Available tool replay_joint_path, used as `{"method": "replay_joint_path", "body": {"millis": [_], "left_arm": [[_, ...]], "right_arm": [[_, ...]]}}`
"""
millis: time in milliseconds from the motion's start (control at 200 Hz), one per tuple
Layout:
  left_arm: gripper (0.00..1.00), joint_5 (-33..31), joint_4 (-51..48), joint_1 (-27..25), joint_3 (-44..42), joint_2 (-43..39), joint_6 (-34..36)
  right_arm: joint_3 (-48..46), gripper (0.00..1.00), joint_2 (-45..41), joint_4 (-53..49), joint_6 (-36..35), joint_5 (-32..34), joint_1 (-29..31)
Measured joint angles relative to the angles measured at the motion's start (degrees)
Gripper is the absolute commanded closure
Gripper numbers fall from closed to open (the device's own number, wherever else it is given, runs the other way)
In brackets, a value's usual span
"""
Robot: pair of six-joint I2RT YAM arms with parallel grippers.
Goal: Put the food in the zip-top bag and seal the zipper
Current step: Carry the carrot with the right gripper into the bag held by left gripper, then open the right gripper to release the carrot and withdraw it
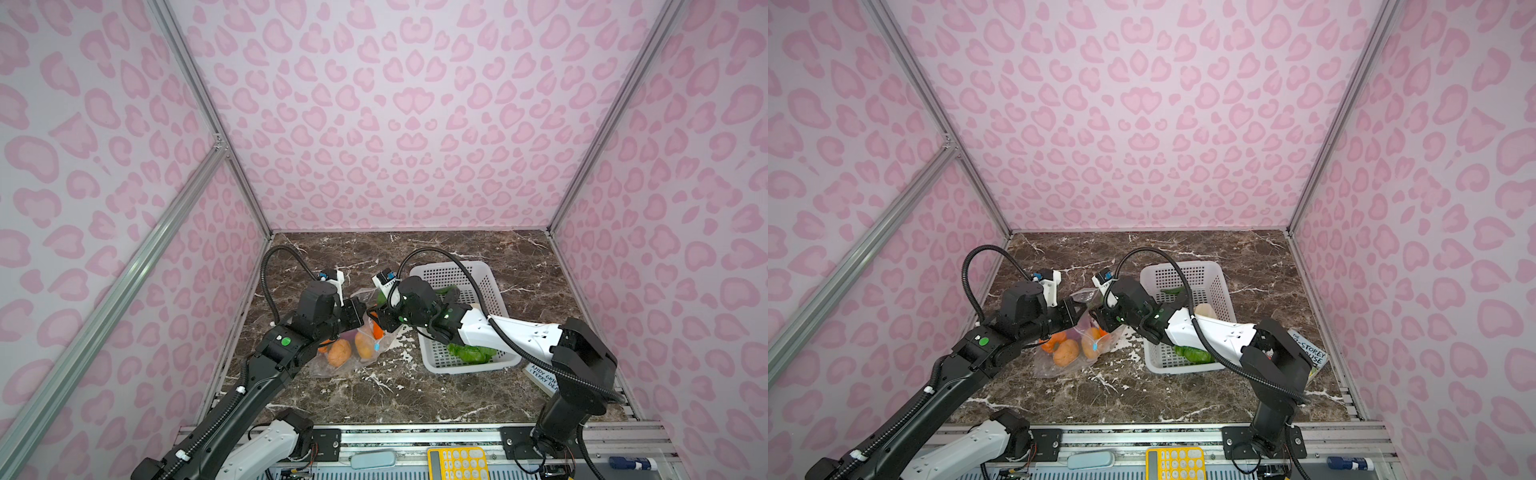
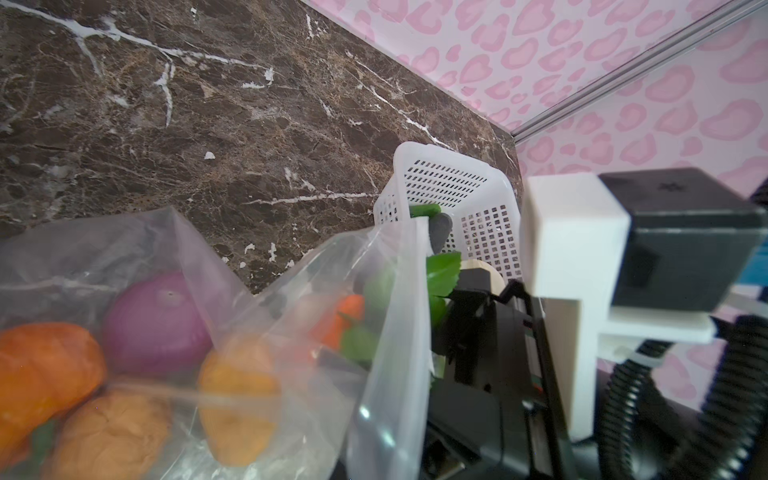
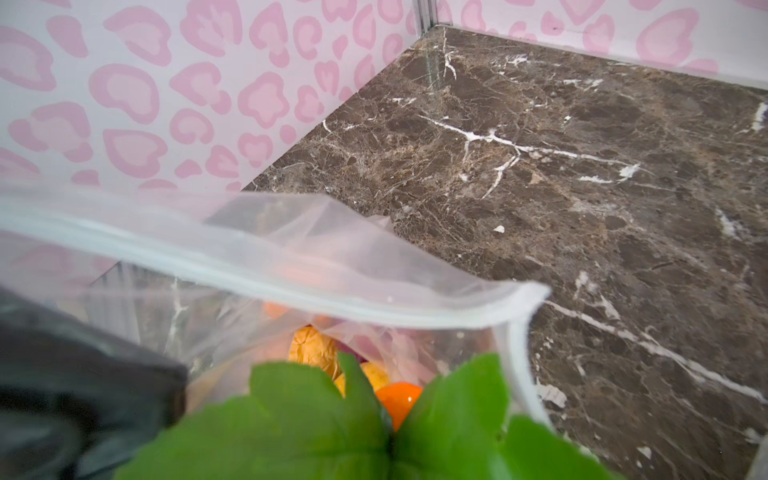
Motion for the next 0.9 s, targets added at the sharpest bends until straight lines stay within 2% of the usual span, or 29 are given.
{"method": "replay_joint_path", "body": {"millis": [250, 505, 610, 730, 900], "left_arm": [[0.97, -0.50, 0.00, 0.00, -0.02, -0.13, 0.00], [0.97, -0.59, 0.17, 0.00, -0.24, -0.13, -0.02], [0.97, -0.59, 0.24, 0.00, -0.37, -0.22, -0.02], [0.97, -0.59, 0.24, 0.00, -0.44, -0.28, -0.07], [0.97, -0.59, 0.24, 0.00, -0.46, -0.31, -0.44]], "right_arm": [[1.25, 0.41, -8.74, -6.67, -3.54, 1.07, -0.09], [-2.54, 0.44, -16.41, -11.69, -4.83, 9.11, -2.14], [-3.98, 0.48, -17.16, -14.27, -2.47, 10.60, -4.90], [-5.75, 0.55, -17.33, -16.20, 1.11, 9.64, -7.43], [-5.95, 0.59, -15.93, -18.64, 3.76, 5.79, -7.85]]}}
